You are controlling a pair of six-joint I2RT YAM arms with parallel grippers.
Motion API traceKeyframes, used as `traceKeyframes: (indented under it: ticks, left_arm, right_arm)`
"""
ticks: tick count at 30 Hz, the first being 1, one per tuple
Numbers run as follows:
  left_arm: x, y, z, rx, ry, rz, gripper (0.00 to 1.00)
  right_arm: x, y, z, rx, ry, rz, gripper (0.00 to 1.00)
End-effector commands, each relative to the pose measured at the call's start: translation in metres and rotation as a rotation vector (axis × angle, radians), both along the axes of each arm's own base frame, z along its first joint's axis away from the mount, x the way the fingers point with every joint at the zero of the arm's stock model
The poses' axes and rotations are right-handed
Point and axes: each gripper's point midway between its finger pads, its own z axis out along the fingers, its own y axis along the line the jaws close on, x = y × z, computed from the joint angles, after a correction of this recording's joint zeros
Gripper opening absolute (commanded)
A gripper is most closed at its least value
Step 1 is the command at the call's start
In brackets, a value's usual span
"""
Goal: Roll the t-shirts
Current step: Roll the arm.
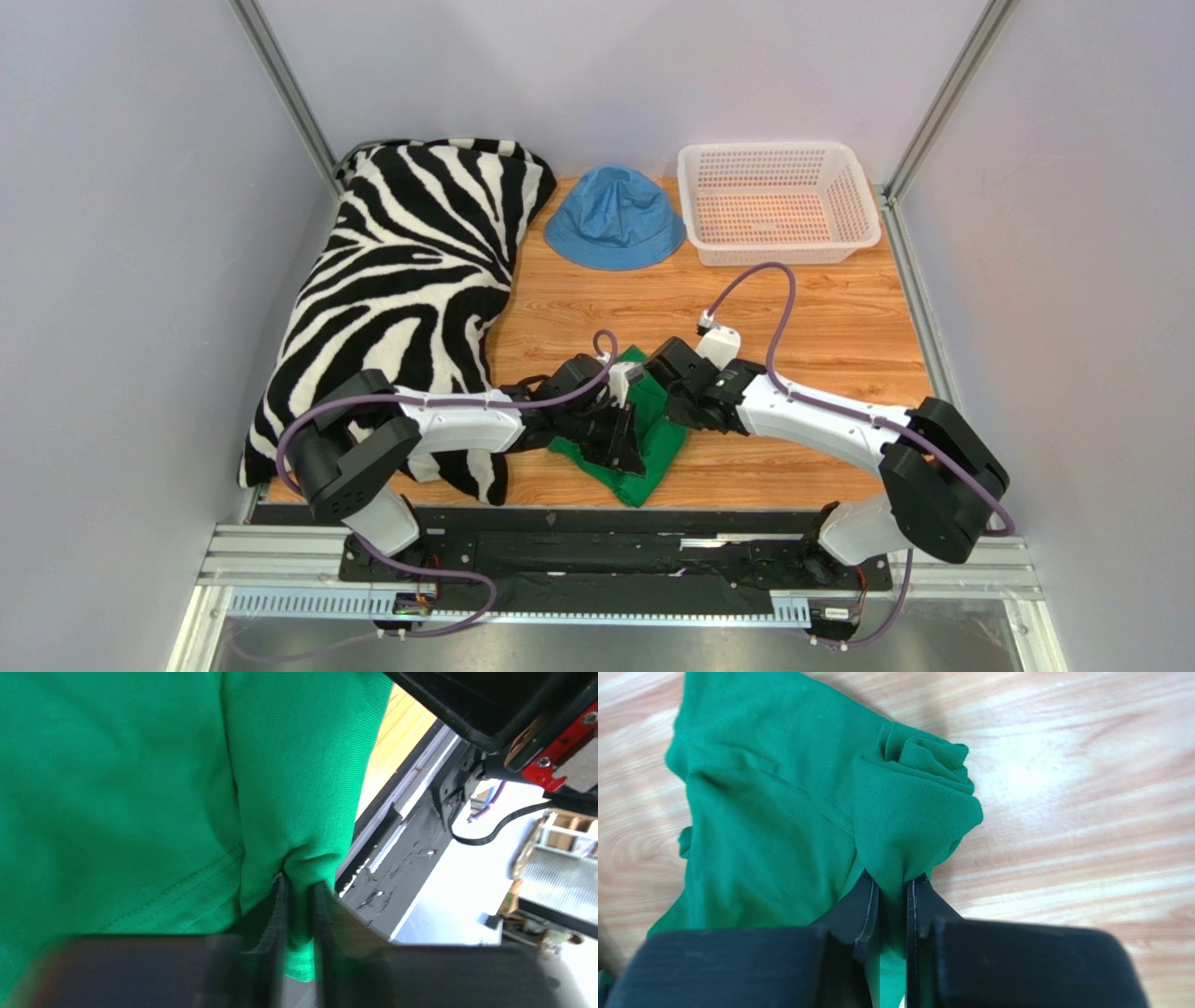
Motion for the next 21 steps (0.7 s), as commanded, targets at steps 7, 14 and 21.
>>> traceKeyframes:
  ticks: [7,14,21]
  left_arm:
    - [0.005,0.018,0.051,-0.046,-0.198,-0.003,0.57]
    - [0.004,0.025,0.084,0.047,-0.475,0.031,0.66]
    - [0.000,0.024,0.091,0.197,-0.719,0.136,0.73]
  right_arm:
    - [-0.006,-0.016,0.000,-0.168,0.117,-0.048,0.00]
    - [-0.010,-0.012,-0.010,-0.215,0.195,-0.042,0.00]
    - [-0.014,-0.008,-0.017,-0.232,0.255,-0.027,0.00]
